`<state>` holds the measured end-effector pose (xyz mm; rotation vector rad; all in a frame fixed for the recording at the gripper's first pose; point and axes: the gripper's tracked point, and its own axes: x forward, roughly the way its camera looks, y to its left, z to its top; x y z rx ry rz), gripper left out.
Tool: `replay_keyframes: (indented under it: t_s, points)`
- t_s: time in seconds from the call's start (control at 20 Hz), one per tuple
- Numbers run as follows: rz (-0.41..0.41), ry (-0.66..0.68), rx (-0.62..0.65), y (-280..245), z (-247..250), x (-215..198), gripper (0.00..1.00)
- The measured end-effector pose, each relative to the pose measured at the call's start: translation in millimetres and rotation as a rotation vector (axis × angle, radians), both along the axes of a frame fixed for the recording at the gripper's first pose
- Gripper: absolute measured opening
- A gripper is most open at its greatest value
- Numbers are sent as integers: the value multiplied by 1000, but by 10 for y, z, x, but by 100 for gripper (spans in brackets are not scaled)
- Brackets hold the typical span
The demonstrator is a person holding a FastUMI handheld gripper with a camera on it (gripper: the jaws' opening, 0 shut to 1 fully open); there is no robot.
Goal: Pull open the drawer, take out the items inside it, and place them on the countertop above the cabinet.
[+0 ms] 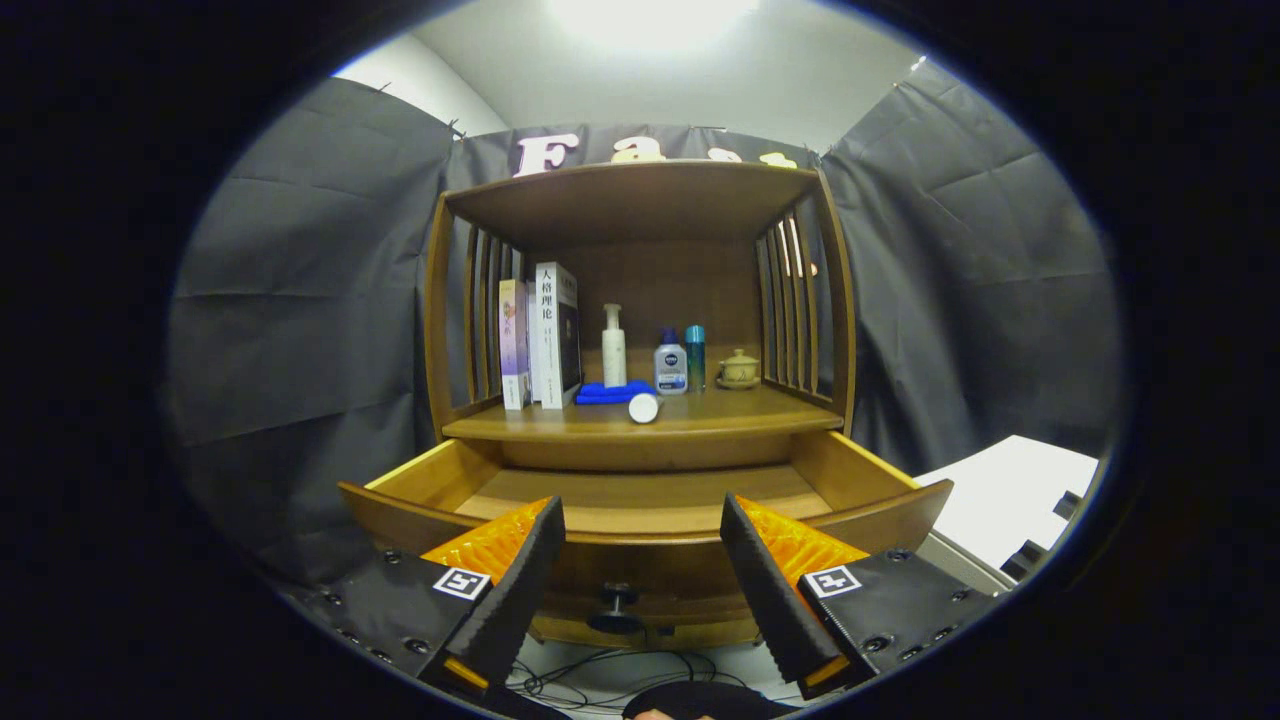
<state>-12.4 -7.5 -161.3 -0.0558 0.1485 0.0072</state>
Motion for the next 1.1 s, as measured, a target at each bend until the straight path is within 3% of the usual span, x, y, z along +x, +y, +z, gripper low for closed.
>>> replay_keyframes:
  t_s: [0.2, 0.6, 0.85, 1.1]
  points:
    - [-6, 41, -54, -21, -261, 32, 98]
    - [-22, 111, -20, 134, -573, 168, 98]
    - [-48, 93, -35, 117, -585, 181, 98]
    - [-20, 82, -11, 188, -546, 324, 98]
